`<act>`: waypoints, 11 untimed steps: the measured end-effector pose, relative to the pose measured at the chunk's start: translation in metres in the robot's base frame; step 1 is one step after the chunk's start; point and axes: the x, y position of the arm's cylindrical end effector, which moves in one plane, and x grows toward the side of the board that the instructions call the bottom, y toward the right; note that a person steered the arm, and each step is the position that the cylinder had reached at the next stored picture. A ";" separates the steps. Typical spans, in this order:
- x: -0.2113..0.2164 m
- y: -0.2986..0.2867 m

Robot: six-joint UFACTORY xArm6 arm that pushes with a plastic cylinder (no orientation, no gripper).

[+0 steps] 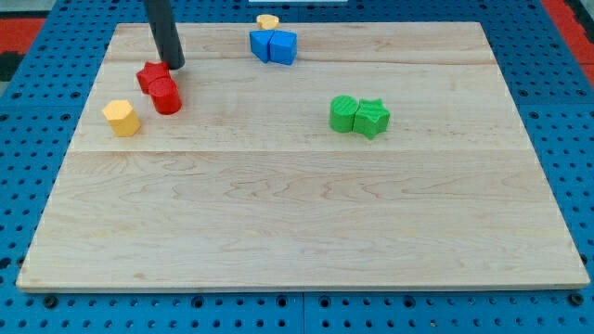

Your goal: Push the green star along with the green circle to the center of the board

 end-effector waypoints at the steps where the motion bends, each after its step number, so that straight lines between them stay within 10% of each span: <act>1: 0.030 0.000; 3: 0.062 0.034; 6: 0.032 0.342; 8: 0.103 0.334; 11: 0.087 0.250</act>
